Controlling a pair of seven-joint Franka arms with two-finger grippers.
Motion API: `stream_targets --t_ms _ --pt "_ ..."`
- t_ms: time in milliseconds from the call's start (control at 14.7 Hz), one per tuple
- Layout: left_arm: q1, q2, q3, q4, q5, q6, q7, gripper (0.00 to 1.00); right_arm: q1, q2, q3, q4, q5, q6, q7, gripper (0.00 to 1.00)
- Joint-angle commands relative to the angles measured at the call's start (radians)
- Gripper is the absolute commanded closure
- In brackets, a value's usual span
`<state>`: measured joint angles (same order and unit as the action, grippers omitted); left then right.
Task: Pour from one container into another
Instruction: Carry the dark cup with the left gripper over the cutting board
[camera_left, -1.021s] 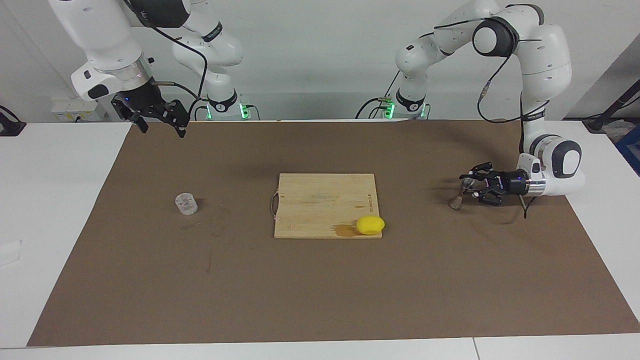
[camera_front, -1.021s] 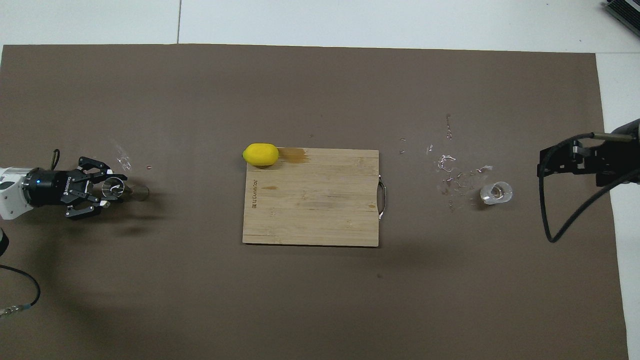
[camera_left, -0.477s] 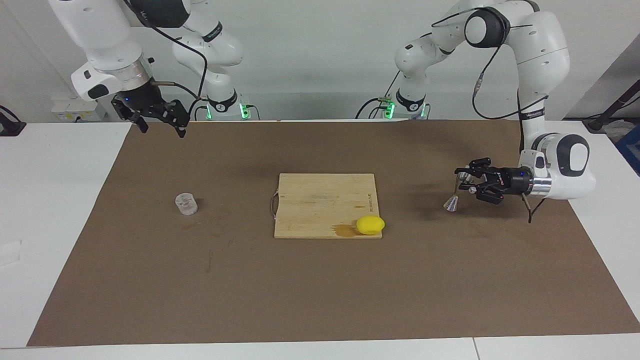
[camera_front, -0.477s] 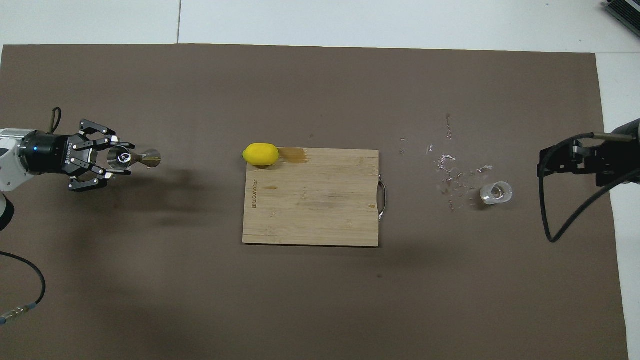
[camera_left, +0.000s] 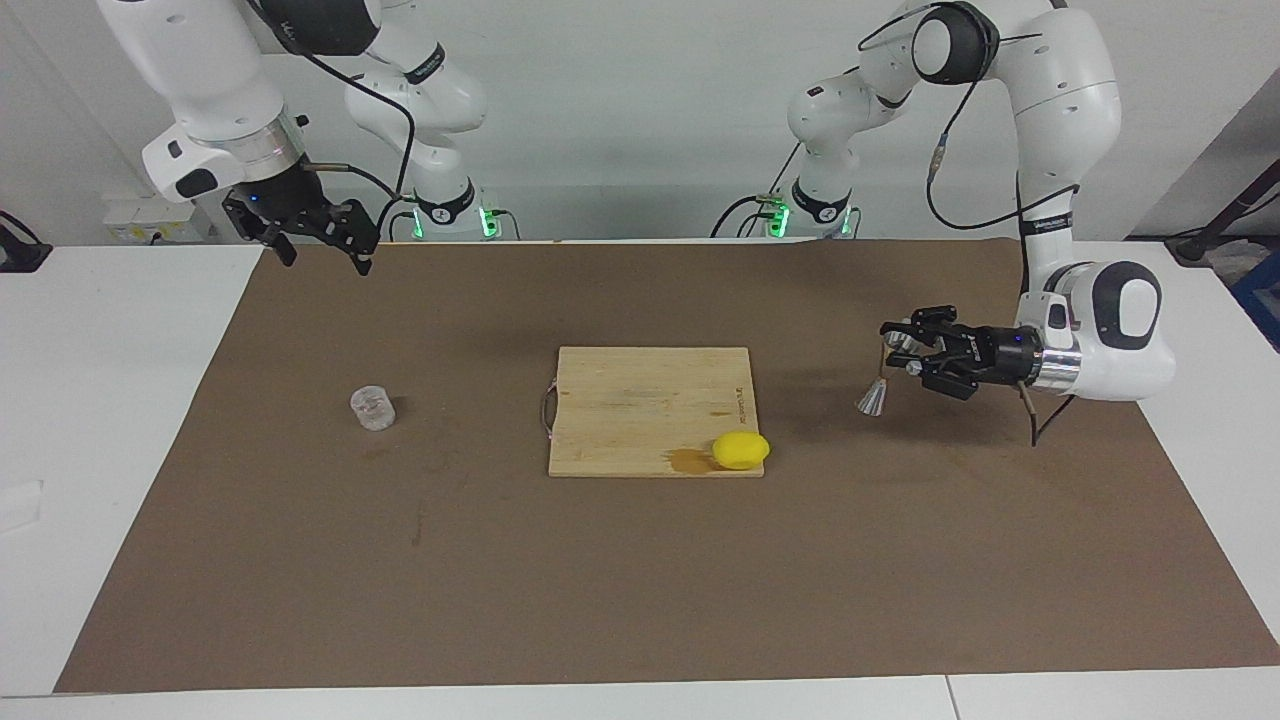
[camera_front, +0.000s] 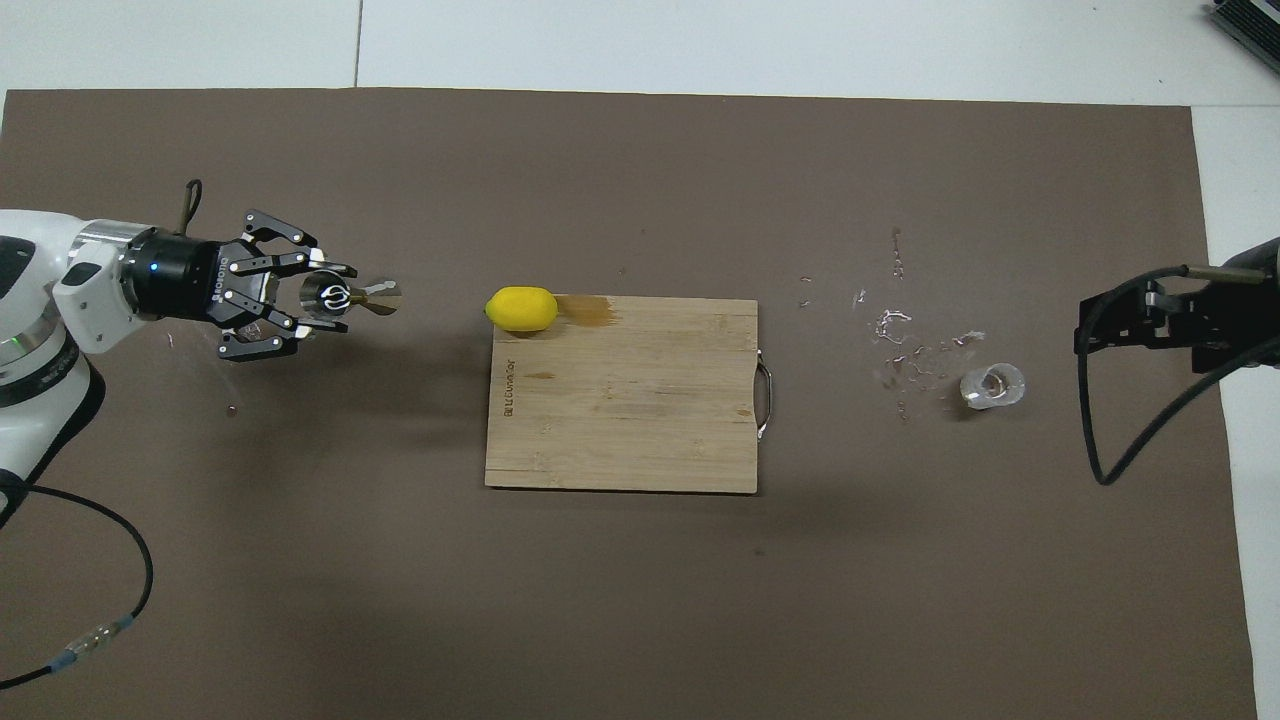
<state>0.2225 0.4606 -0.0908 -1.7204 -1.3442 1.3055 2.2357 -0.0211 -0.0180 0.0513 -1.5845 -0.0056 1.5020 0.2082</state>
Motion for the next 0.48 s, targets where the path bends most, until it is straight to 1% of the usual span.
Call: stream_targets --t_ms 0,409 --pt "-0.107 -0.105 0.016 -0.087 -0.071 0.130 -0.037 0.72 -0.013 -0.020 0.007 -0.022 -0.020 0.004 -0.021 0.00" --pt "-0.333 -0.106 0.014 -0.100 -0.220 0.387 -0.042 0.73 -0.013 -0.020 0.007 -0.022 -0.020 0.004 -0.015 0.00"
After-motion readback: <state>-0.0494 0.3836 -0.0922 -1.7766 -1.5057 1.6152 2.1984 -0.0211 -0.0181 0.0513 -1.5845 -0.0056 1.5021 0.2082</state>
